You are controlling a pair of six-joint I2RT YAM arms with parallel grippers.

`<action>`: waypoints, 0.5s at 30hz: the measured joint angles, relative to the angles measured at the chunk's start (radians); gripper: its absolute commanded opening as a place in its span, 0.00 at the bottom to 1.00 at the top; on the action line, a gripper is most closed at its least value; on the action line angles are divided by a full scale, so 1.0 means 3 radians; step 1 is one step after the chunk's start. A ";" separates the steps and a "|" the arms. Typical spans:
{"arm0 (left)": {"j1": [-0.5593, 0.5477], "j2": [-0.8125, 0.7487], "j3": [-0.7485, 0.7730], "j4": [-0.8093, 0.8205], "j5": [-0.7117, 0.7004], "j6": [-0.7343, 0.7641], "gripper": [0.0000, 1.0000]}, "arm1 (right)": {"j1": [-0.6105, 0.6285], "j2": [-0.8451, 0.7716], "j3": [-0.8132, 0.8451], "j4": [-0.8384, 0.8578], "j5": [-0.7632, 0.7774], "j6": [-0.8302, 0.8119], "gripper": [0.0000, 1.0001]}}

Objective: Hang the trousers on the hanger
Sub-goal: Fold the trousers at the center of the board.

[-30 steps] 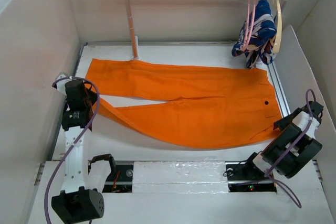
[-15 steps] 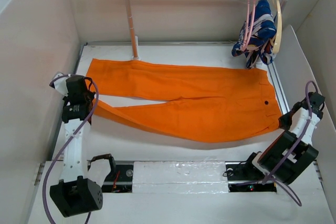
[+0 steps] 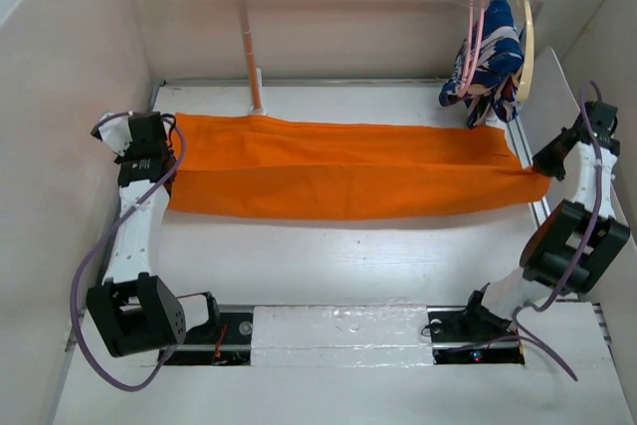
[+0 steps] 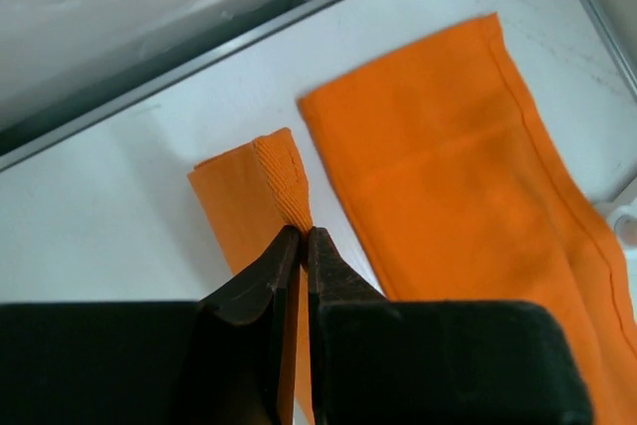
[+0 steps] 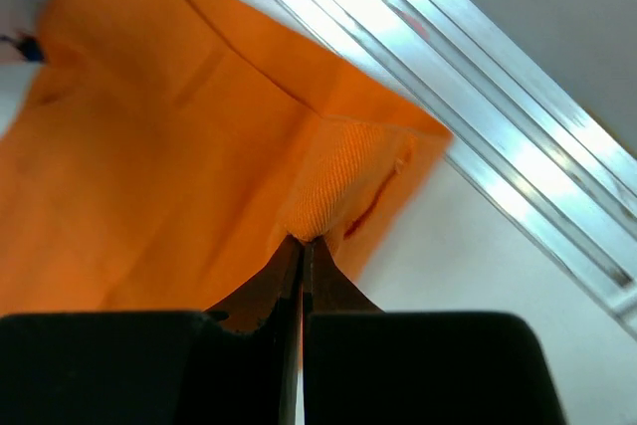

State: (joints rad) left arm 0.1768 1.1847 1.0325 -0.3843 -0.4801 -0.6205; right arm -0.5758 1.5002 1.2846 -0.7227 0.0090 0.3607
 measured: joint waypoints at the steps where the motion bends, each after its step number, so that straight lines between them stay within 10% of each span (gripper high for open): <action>1: -0.0013 0.0070 0.0086 0.0005 -0.0037 0.0000 0.00 | 0.0066 0.0169 0.0155 0.0019 -0.0015 0.0020 0.00; 15: -0.0163 0.2075 0.1667 0.0137 -0.0262 0.0100 0.00 | 0.0518 0.2249 0.2269 0.0210 -0.0449 0.0183 0.00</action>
State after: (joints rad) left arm 0.1280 1.8072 1.5326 -0.3431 -0.5587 -0.5903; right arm -0.4206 2.1750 1.9652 -0.6598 -0.1257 0.4156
